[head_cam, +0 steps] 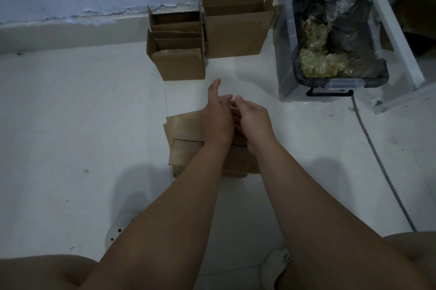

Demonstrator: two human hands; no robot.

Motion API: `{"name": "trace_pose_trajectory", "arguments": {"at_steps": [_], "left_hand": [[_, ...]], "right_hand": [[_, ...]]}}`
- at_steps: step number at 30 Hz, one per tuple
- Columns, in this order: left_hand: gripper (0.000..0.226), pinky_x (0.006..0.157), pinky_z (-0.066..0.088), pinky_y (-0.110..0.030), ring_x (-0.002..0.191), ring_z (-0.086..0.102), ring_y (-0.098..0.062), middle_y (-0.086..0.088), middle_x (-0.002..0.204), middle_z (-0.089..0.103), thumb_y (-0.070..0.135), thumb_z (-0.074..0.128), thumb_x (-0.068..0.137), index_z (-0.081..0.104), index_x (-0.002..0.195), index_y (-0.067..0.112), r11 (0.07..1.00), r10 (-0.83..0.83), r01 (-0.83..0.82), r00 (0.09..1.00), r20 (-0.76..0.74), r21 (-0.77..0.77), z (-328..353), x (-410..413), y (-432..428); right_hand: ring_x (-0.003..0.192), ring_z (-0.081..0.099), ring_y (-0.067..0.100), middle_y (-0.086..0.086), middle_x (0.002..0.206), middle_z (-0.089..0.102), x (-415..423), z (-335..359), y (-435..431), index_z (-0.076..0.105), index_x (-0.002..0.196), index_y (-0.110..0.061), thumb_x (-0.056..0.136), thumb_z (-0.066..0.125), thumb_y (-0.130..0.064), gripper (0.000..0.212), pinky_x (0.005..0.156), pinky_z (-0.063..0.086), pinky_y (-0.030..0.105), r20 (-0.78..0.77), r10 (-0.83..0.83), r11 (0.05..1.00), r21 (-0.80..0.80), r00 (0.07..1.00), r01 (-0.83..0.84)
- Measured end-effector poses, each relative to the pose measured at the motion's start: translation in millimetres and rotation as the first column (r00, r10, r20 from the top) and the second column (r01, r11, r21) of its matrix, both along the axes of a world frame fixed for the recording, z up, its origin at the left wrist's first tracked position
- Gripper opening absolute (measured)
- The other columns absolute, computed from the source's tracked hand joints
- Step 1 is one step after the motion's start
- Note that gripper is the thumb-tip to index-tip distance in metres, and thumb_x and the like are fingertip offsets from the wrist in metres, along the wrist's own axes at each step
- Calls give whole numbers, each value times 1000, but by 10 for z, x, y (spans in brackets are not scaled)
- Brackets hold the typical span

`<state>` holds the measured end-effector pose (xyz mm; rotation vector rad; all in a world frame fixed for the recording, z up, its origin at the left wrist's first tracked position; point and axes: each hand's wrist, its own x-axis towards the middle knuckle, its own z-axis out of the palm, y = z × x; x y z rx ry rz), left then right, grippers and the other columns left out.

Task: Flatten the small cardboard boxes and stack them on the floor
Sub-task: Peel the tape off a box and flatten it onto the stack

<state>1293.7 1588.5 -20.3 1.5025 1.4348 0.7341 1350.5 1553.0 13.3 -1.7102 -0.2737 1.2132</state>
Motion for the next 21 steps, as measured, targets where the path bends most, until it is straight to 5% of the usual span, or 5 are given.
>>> {"name": "trace_pose_trajectory", "arguments": {"at_steps": [4,6,12,16,21], "left_hand": [[50,66,32,8,101,48,-2,-4,127,53,13,49,97,32,144,21,995,-64,66,997,-39,78,5,11,11],[49,69,35,6,100,51,-8,-2,119,53,8,49,96,36,142,19,994,-79,81,997,-26,73,31,6,33],[55,91,49,-32,105,51,-17,-5,126,49,25,67,84,44,134,19,957,-264,274,959,-102,96,99,-51,69],[61,86,47,-28,109,53,-19,-8,130,46,36,67,84,41,136,16,849,-411,491,846,-341,195,72,-152,60],[30,69,41,-23,92,57,-20,-8,111,58,15,48,94,55,123,11,813,-336,500,822,-460,299,46,-156,-23]], "right_hand": [[88,68,8,-5,89,73,3,15,19,72,85,-26,93,59,-31,16,72,53,21,-28,11,1000,16,1000,-11],[90,69,11,-2,93,74,18,24,18,73,97,-20,89,65,-22,11,75,56,25,-56,-40,998,50,998,43],[83,68,12,-3,84,71,83,-25,15,68,99,-21,92,63,-19,9,72,56,24,-15,-296,951,88,955,296],[63,54,10,-3,78,65,221,-99,1,63,114,-20,97,54,-30,22,54,44,19,32,-441,897,42,897,440],[72,47,12,-2,85,57,345,-68,140,68,99,-19,93,54,-14,16,64,38,22,125,-450,893,44,884,448]]}}
